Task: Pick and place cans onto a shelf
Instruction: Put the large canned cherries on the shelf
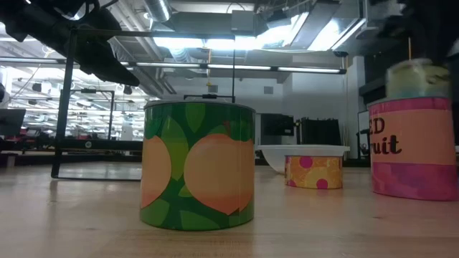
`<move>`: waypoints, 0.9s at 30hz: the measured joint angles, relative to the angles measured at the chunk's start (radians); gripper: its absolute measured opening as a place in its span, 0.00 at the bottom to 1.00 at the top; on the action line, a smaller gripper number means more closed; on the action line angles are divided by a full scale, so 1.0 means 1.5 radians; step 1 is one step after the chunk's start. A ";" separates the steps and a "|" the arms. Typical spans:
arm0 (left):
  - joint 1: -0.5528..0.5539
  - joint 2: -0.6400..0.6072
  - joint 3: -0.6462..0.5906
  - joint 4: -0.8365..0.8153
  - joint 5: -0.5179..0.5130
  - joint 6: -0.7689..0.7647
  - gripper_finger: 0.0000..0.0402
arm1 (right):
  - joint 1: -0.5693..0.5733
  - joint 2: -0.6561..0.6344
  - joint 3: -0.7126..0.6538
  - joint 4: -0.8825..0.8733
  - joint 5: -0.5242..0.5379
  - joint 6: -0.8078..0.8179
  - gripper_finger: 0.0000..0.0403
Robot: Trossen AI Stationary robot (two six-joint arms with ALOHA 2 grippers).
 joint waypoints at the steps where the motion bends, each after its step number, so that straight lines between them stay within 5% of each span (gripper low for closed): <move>1: 0.000 0.000 0.000 0.000 0.000 0.000 0.18 | -0.009 0.000 0.010 0.000 0.006 -0.013 0.00; 14: 0.000 0.000 0.000 0.000 0.000 0.000 0.18 | -0.159 0.035 0.143 0.001 0.067 -0.214 0.00; 27: 0.000 0.000 0.000 0.000 0.000 -0.001 0.18 | -0.310 0.275 0.396 0.004 0.084 -0.434 0.00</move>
